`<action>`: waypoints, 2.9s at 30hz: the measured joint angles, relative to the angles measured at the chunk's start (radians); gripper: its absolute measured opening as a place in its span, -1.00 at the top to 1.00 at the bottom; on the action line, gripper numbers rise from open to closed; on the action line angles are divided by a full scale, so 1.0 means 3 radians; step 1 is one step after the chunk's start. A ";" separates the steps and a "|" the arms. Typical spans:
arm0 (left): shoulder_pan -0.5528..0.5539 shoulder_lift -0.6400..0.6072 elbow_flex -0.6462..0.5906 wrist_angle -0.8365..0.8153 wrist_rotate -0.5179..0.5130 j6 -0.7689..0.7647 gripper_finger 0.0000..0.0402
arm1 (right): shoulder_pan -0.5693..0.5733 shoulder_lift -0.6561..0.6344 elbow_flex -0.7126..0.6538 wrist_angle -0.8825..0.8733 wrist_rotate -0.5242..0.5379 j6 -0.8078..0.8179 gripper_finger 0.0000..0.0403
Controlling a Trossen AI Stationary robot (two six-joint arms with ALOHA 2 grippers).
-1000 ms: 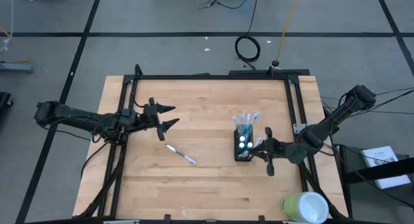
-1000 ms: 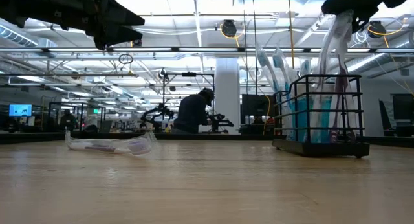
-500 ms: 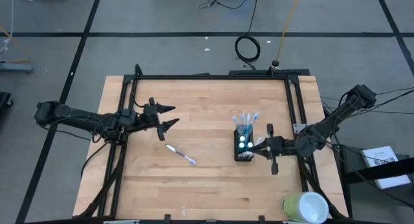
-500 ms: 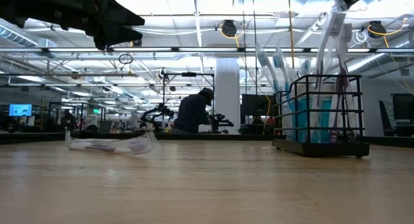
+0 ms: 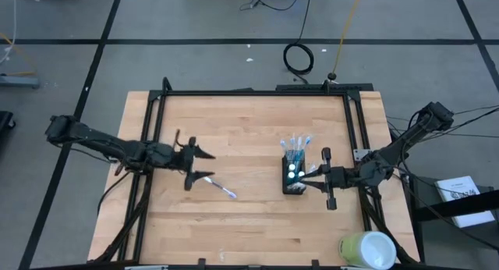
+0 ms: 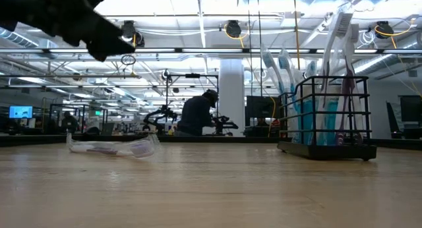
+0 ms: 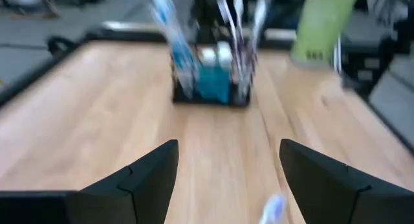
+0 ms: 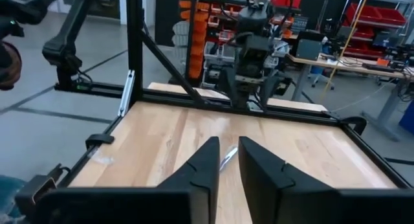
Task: Pick & Place toothbrushing station
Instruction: Put the purple toothbrush into the black organizer
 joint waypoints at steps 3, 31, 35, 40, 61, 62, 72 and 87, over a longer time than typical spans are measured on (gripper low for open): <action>-0.0153 0.0200 0.0001 -0.0174 -0.0004 -0.0008 -0.38 | 0.0000 0.0047 0.0000 -0.0003 -0.0004 -0.0057 0.72; -0.0374 0.1930 0.0006 -0.0353 0.0032 -0.0463 0.09 | -0.0009 0.0186 0.0000 -0.0002 0.0001 -0.0097 0.70; -0.0363 0.1932 0.0003 -0.0289 0.0009 -0.0733 0.46 | -0.0009 0.0186 0.0000 -0.0002 0.0001 -0.0092 0.70; -0.0280 0.1935 0.0000 -0.0225 0.0078 -0.1157 0.79 | -0.0009 0.0186 0.0000 -0.0002 0.0003 -0.0073 0.71; -0.0159 0.1738 0.0135 0.2745 0.0147 0.0376 0.90 | -0.0052 0.0273 0.0000 0.0344 0.0003 -0.0128 0.71; -0.0154 0.1741 0.0184 0.2699 0.0146 0.0405 0.89 | -0.0069 0.0313 0.0000 0.0441 0.0002 -0.0180 0.71; -0.0133 0.2296 0.1089 0.2451 0.0422 0.1083 0.91 | -0.0346 0.0962 0.0000 0.1346 -0.0126 -0.0695 0.54; 0.0061 0.2950 0.1687 0.2417 0.0402 0.1352 0.91 | -0.0623 0.1472 -0.0001 0.2295 -0.0533 -0.0696 0.00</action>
